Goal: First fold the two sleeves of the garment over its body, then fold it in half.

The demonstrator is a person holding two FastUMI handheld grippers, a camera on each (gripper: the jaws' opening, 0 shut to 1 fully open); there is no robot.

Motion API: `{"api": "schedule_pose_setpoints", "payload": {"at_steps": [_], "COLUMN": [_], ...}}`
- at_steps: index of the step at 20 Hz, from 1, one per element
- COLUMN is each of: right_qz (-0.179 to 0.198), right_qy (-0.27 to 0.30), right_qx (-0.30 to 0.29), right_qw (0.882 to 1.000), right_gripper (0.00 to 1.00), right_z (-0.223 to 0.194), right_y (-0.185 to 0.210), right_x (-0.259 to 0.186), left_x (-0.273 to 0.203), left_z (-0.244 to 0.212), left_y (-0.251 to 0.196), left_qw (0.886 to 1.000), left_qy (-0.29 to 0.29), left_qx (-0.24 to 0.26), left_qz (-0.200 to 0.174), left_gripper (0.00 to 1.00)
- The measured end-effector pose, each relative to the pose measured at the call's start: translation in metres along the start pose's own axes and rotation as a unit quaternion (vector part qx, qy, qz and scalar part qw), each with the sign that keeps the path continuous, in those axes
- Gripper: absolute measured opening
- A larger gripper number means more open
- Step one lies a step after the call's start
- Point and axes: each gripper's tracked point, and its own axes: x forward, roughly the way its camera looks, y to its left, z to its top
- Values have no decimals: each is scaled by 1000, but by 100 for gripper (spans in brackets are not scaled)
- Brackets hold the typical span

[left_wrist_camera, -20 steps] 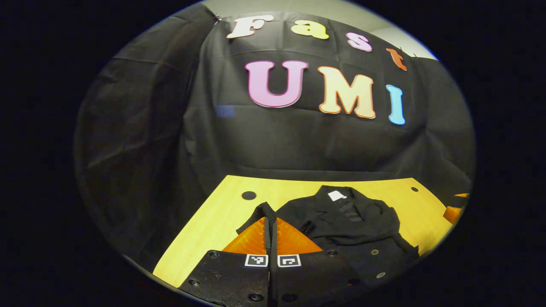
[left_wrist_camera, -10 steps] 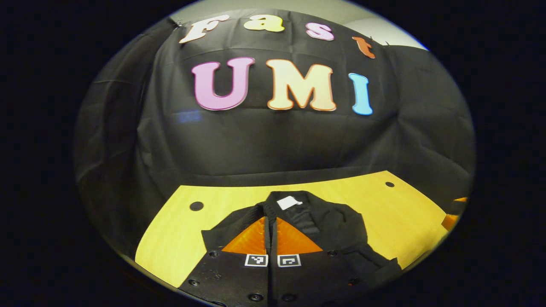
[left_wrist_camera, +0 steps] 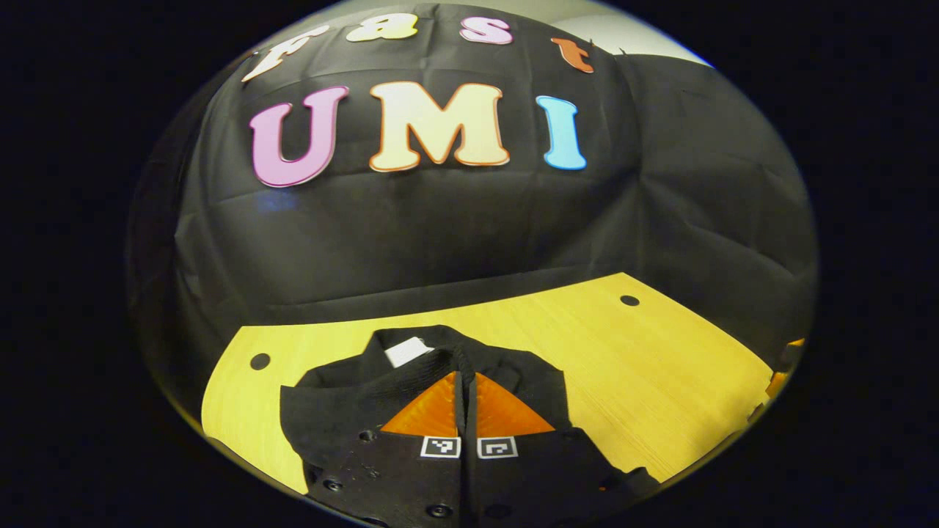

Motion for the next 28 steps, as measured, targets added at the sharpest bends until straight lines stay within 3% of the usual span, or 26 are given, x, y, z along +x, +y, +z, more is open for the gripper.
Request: {"api": "schedule_pose_setpoints", "payload": {"at_steps": [3,5,6,9,10,17,21,28], "right_qz": [-7,-7,-5,17,27,105,111,117], "right_qy": [2,3,3,-5,-9,-6,6,64], "right_qx": [1,-3,-8,-17,-17,-37,-40,-61], "right_qw": [1000,1000,1000,1000,999,994,993,989], "right_gripper": [100,100,98,98,99,99,98,98], "right_z": [-1,-1,-1,4,7,4,-11,-79], "right_y": [-9,-14,-15,-11,-7,43,79,125], "right_x": [-1,-3,-4,-5,-3,8,-7,-43], "left_x": [16,22,25,9,-5,-123,-184,-261], "left_z": [-11,-20,-23,-14,-8,-16,-52,-141], "left_y": [-16,-7,-10,5,12,87,122,157], "left_qw": [1000,999,998,998,998,992,991,988], "left_qy": [17,38,44,29,22,-8,4,63], "left_qx": [12,28,28,15,10,-9,-21,-29], "left_qz": [-7,24,22,53,59,124,134,136], "left_gripper": [0,0,3,100,94,95,94,94]}}
